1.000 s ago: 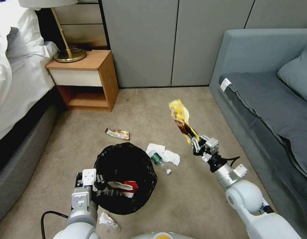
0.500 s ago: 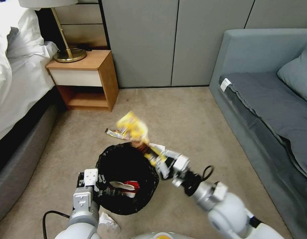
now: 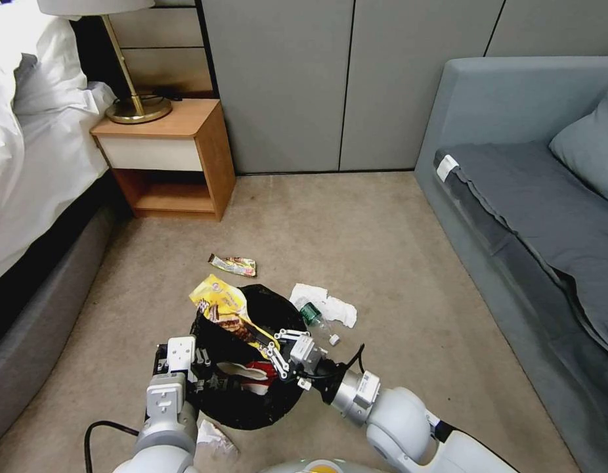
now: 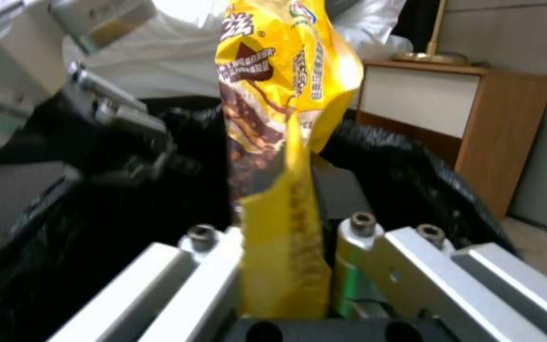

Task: Pick up the trash bin, then pick up the garbage from the floor and place it into the trash bin.

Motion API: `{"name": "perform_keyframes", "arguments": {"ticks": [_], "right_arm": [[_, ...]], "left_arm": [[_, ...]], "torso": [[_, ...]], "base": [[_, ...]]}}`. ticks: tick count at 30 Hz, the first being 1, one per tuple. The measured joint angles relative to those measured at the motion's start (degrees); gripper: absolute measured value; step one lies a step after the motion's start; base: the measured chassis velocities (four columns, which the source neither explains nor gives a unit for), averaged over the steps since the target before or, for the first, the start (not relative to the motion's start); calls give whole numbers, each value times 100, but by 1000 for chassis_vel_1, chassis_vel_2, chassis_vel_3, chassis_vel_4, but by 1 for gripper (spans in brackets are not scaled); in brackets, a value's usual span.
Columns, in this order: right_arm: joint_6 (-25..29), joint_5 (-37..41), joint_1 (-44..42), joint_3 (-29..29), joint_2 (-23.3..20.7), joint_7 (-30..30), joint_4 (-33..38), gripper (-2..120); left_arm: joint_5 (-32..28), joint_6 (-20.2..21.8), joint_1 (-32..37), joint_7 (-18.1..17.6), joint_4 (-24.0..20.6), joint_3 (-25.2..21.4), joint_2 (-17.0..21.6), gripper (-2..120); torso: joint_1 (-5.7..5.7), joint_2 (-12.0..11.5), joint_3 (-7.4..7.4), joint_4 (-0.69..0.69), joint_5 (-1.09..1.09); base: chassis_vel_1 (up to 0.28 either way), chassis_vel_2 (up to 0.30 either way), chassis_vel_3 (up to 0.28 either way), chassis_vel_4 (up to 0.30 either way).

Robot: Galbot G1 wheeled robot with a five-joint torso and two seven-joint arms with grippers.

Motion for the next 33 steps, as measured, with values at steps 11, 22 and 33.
{"name": "perform_keyframes", "arguments": {"ticks": [11,22,33], "right_arm": [[9,-121,-393,157,-273,-12,248,57],[77,-196,-612,329,-409,-69,385,97],[87,-131,-834,1133,-423,55,1390,100]], "left_arm": [[-55,9,-81,5,20,-51,51,1],[-79,28,-158,6,79,-69,97,1],[-113,37,-168,8,111,-122,133,1]], "torso": [[0,0,0,0,1],[0,0,0,0,1],[0,0,0,0,1]], "base": [[0,0,0,0],[0,0,0,0],[0,0,0,0]]}}
